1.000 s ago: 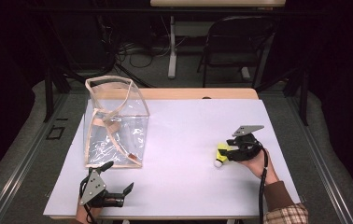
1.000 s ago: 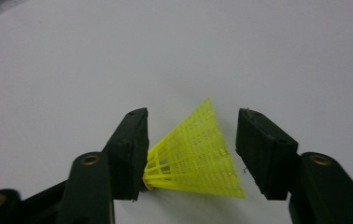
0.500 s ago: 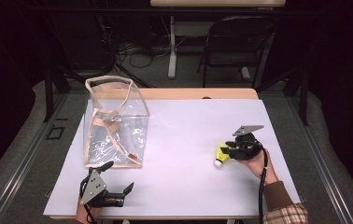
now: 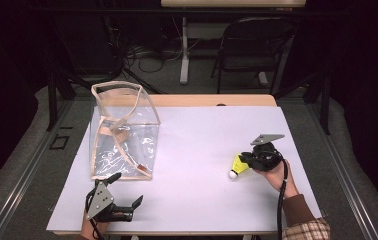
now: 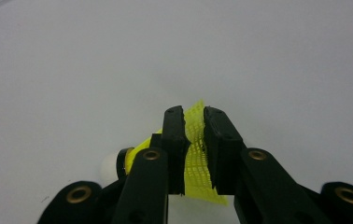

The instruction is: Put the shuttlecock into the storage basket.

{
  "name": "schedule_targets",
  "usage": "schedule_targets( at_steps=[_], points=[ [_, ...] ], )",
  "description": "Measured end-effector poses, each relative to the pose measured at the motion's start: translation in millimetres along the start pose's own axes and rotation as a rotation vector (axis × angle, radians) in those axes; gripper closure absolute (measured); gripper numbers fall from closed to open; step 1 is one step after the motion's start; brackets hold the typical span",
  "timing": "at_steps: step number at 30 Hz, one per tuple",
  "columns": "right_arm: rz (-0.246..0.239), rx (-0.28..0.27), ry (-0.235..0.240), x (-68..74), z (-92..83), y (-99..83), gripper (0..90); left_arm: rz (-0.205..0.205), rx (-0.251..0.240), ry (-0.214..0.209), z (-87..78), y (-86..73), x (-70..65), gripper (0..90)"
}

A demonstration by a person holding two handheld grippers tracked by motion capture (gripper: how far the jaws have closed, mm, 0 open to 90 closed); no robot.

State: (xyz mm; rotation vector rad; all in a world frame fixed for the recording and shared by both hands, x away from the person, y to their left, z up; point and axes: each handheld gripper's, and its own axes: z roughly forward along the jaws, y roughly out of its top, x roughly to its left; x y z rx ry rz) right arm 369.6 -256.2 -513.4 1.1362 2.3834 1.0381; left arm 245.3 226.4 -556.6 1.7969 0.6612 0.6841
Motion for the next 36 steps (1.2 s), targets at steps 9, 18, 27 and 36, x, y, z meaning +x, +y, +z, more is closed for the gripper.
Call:
schedule_targets(
  at_steps=[9, 18, 27, 36],
  points=[
    [0.000, -0.007, 0.000, 2.6, -5.2, 1.1, 89.7, -0.001, 0.000, -0.001, 0.1, 0.1, 0.2, 0.0],
    [-0.014, -0.036, 0.018, 10.8, -14.1, 6.0, 90.0, 0.000, 0.001, -0.001, 0.4, 0.1, 0.3, 0.0],
    [-0.053, -0.061, -0.022, 21.8, -23.6, 10.6, 90.0, 0.000, 0.000, -0.001, 0.2, 0.2, 0.1, 0.0],
    [-0.055, -0.083, -0.035, 26.3, -30.0, 12.7, 90.0, 0.005, 0.001, -0.005, 0.2, 0.2, -0.1, 0.0]
  ],
)
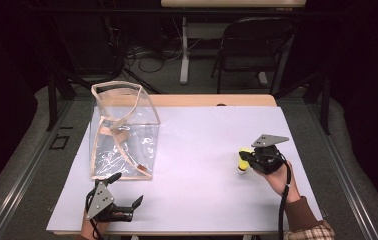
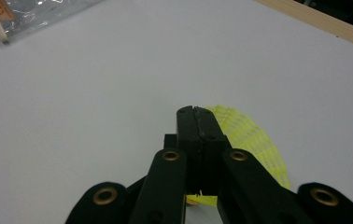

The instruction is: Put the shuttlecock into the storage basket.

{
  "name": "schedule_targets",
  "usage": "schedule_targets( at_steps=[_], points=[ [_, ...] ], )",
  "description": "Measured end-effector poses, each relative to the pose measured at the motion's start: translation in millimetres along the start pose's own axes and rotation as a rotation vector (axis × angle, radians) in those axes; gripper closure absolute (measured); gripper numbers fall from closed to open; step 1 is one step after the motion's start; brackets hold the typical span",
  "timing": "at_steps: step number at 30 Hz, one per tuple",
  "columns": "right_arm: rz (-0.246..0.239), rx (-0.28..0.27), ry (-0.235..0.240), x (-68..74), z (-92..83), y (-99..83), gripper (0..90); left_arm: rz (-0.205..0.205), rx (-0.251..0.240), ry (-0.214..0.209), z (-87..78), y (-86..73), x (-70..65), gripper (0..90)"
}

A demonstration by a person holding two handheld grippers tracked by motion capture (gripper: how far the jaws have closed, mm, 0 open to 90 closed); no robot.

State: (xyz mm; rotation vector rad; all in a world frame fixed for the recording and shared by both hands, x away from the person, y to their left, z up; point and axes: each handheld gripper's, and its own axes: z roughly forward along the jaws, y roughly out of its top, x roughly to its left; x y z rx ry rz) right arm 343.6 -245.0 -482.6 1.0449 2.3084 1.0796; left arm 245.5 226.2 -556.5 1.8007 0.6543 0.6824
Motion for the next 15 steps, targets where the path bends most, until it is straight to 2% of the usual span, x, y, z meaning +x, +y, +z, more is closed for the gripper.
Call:
schedule_targets(
  at_steps=[15],
  points=[
    [-0.014, -0.039, -0.022, 5.2, -8.9, 5.0, 90.0, 0.002, 0.000, 0.001, -0.3, 0.1, -0.2, 0.0]
  ],
)
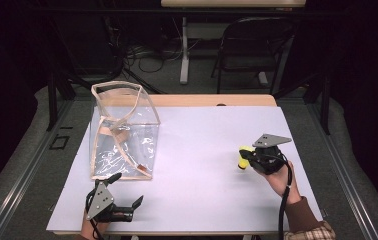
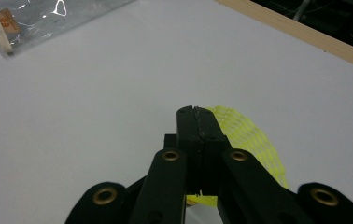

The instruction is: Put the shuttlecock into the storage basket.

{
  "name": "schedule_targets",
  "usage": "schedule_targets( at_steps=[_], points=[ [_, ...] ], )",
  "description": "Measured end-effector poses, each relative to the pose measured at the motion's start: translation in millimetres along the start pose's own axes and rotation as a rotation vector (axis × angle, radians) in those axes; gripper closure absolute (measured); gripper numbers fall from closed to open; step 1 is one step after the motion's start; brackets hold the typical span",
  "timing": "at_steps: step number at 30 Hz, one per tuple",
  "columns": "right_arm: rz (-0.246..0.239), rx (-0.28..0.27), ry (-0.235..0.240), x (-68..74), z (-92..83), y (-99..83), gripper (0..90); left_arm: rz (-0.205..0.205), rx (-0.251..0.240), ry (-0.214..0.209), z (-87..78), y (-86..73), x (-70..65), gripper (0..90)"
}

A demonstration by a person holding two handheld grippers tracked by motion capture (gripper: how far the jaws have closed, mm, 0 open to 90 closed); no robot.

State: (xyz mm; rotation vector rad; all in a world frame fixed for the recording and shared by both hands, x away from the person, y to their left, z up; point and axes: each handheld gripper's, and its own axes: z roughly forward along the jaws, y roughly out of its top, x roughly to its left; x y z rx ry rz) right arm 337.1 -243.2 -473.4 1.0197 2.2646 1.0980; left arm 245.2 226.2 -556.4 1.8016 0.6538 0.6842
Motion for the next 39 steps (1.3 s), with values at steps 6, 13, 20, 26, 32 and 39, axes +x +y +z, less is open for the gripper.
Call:
schedule_targets(
  at_steps=[6, 13, 20, 26, 32, 39],
  points=[
    [-0.013, -0.017, 0.001, 2.9, -3.5, 3.2, 90.0, 0.001, 0.001, -0.001, 0.0, 0.0, -0.1, 0.0],
    [-0.028, -0.031, 0.000, 4.6, -6.5, 5.7, 90.0, 0.002, 0.002, 0.000, 0.1, 0.0, -0.1, 0.0],
    [-0.040, -0.042, -0.002, 7.2, -8.9, 9.3, 90.0, 0.002, 0.003, 0.001, 0.2, -0.1, 0.0, 0.0],
    [-0.055, -0.048, -0.001, 10.3, -9.8, 13.3, 90.0, 0.002, 0.003, 0.002, 0.1, -0.1, 0.0, 0.0],
    [-0.058, -0.054, -0.005, 11.9, -11.3, 17.1, 90.0, 0.000, 0.001, 0.001, 0.0, -0.1, 0.3, 0.0],
    [-0.064, -0.057, -0.006, 12.9, -11.4, 20.0, 90.0, 0.001, 0.002, 0.000, 0.6, -0.1, 0.2, 0.0]
  ],
)
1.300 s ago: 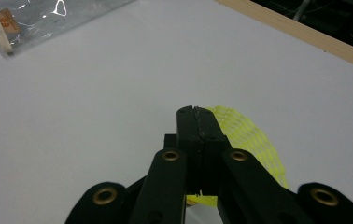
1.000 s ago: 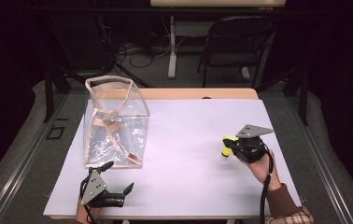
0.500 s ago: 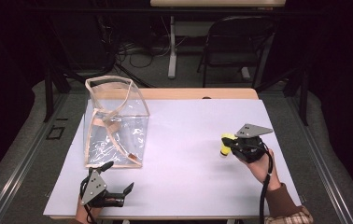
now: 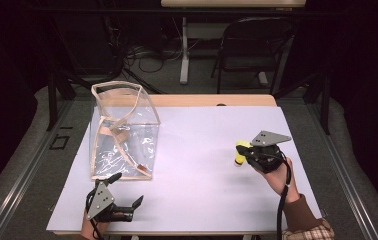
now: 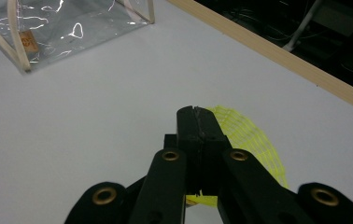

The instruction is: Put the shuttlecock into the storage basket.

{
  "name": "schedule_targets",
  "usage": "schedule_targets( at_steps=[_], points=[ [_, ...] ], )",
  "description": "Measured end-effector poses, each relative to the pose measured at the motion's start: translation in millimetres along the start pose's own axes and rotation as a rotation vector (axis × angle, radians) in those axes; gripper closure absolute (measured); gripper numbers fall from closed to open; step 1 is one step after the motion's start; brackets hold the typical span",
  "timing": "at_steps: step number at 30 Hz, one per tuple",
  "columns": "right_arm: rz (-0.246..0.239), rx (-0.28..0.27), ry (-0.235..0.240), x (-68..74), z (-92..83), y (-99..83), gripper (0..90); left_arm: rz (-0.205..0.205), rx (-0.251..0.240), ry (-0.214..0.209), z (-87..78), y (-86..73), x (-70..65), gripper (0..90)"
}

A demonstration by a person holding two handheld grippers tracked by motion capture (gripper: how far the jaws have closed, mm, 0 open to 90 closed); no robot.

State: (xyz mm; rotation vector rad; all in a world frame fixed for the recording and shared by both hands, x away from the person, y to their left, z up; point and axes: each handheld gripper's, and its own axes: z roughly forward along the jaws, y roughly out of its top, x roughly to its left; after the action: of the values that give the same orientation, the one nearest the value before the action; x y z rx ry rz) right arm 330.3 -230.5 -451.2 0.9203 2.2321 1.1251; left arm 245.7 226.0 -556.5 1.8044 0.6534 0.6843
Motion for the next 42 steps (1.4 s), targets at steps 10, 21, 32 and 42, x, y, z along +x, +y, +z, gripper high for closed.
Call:
schedule_targets(
  at_steps=[10, 21, 32, 42],
  points=[
    [-0.007, -0.002, 0.001, 1.1, 1.7, 4.8, 90.0, -0.002, 0.001, -0.001, 0.5, -0.1, 0.1, 0.0],
    [-0.017, -0.007, 0.008, 3.6, 4.3, 10.9, 90.0, -0.003, 0.001, -0.002, 0.8, 0.0, 0.1, 0.0],
    [-0.032, -0.013, 0.017, 8.1, 8.9, 19.9, 90.0, -0.002, 0.001, -0.001, 0.7, 0.0, 0.1, 0.0],
    [-0.046, -0.016, 0.028, 11.9, 14.2, 26.3, 90.0, -0.001, 0.001, -0.001, 0.5, 0.0, 0.0, 0.0]
  ],
)
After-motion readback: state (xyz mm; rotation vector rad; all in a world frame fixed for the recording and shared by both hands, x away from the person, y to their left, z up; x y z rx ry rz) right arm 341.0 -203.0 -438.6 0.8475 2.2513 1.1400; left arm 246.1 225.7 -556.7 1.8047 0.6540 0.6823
